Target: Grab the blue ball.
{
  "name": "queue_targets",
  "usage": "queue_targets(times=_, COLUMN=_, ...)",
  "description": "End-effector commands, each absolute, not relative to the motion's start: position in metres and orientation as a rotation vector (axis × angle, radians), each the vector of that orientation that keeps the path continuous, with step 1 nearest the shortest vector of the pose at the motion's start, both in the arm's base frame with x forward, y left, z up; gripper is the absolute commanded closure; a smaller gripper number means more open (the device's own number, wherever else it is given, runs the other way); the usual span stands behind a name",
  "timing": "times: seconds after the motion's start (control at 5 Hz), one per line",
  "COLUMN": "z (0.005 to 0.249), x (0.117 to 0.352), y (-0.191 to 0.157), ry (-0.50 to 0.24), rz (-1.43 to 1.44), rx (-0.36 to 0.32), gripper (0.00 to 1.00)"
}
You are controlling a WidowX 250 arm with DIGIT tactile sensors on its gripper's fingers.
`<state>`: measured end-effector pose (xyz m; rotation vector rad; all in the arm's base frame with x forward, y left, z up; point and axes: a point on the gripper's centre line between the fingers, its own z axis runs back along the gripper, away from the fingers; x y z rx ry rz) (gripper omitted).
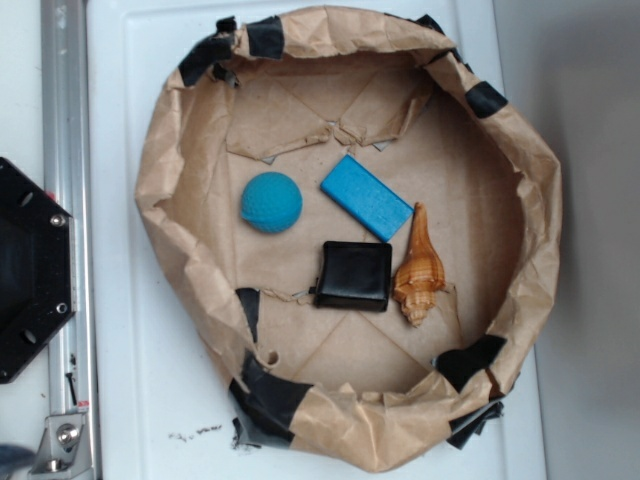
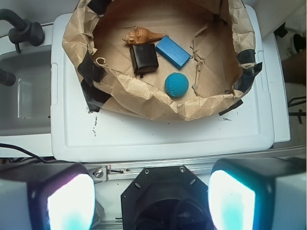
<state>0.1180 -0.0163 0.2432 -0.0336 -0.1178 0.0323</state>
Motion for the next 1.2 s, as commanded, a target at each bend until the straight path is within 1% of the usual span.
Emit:
queue_targets(times=0.0, z=0.243, x=0.118, y=-0.016, ry=-0.118, rz=0.032, rx=-0.034, gripper=0.0)
queue_targets(times=0.2, z=0.193, x=0.157, y=0.021, ry=-0.098, rz=0.215, rx=0.032, gripper=0.0)
queue_targets(times=0.4, z=0.146, x=0.197, y=0.043, ry=-0.172, rz=0.088, rx=0.021, gripper=0.0)
queue_targets(times=0.6, z=0.124, x=0.213, y=0.049, ry=-0.104, rz=0.097, rx=0.022, gripper=0.0)
queue_targets(times=0.8, z=0.11, x=0.226, y=0.047, ry=-0.089, rz=0.073, rx=0.005, gripper=0.0)
queue_targets(times=1.0, z=0.083, x=0.232, y=0.028, ry=-0.057, rz=-0.012, rx=0.012, gripper=0.0)
